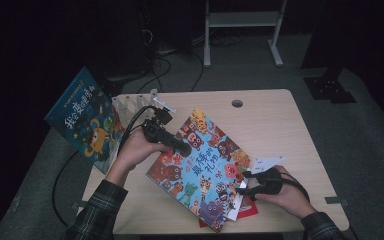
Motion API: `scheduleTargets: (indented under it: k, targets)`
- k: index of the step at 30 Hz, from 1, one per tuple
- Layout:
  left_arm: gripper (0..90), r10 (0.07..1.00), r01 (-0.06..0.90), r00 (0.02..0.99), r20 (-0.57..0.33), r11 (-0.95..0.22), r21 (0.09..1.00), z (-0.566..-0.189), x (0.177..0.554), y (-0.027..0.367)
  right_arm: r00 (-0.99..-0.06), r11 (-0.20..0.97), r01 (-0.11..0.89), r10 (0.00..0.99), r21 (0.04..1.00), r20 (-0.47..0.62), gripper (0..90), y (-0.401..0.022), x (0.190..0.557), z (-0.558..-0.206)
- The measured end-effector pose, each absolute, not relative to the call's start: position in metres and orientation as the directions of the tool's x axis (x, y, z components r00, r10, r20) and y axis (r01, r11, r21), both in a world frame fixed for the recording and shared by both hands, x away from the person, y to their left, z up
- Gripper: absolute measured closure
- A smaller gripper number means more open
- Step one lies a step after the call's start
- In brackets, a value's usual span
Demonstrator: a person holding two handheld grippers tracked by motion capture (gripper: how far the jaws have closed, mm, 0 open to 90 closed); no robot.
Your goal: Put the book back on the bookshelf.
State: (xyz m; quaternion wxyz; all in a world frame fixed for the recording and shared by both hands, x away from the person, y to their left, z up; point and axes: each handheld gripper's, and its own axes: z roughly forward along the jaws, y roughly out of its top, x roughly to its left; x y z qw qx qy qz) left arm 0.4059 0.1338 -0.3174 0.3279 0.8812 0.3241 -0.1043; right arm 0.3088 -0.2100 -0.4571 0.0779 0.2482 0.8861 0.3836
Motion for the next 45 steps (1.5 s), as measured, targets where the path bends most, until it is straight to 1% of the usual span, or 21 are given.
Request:
scheduleTargets:
  k: [3, 5, 9, 12, 13, 20, 27, 34, 40, 45]
  targets:
    - [48.1, 0.499, 0.644, 0.765, -0.408, -0.582, 0.497, -0.315, 0.404, 0.136, -0.865, 0.575, 0.382, 0.498, 0.723, 0.061, 32.5, -0.211, 0.309, -0.458]
    - [48.0, 0.493, 0.644, 0.765, -0.414, -0.582, 0.497, -0.314, 0.402, 0.137, -0.863, 0.574, 0.384, 0.501, 0.723, 0.062, 32.6, -0.210, 0.309, -0.458]
    - [48.8, 0.473, 0.642, 0.767, -0.434, -0.565, 0.518, -0.311, 0.398, 0.139, -0.862, 0.574, 0.381, 0.503, 0.725, 0.055, 33.1, -0.209, 0.308, -0.458]
    - [57.5, 0.470, 0.634, 0.773, -0.426, -0.561, 0.533, -0.308, 0.397, 0.139, -0.861, 0.572, 0.383, 0.505, 0.725, 0.055, 33.5, -0.208, 0.308, -0.458]
    - [58.8, 0.463, 0.634, 0.774, -0.432, -0.555, 0.539, -0.307, 0.397, 0.139, -0.860, 0.572, 0.385, 0.507, 0.724, 0.057, 33.7, -0.208, 0.307, -0.458]
    - [65.4, 0.445, 0.644, 0.765, -0.466, -0.527, 0.554, -0.299, 0.398, 0.137, -0.868, 0.578, 0.369, 0.495, 0.728, 0.047, 37.4, -0.205, 0.306, -0.458]
    - [68.5, 0.470, 0.672, 0.740, -0.481, -0.522, 0.525, -0.291, 0.401, 0.132, -0.870, 0.575, 0.368, 0.491, 0.731, 0.051, 37.0, -0.202, 0.306, -0.458]
    - [70.7, 0.483, 0.674, 0.738, -0.471, -0.530, 0.514, -0.282, 0.402, 0.128, -0.870, 0.564, 0.366, 0.489, 0.740, 0.058, 40.0, -0.204, 0.307, -0.459]
    - [74.4, 0.494, 0.670, 0.742, -0.454, -0.517, 0.533, -0.270, 0.404, 0.132, -0.868, 0.561, 0.369, 0.494, 0.741, 0.058, 40.3, -0.205, 0.308, -0.459]
    - [76.7, 0.496, 0.659, 0.751, -0.436, -0.528, 0.536, -0.261, 0.404, 0.133, -0.868, 0.564, 0.363, 0.493, 0.742, 0.051, 40.3, -0.205, 0.308, -0.460]
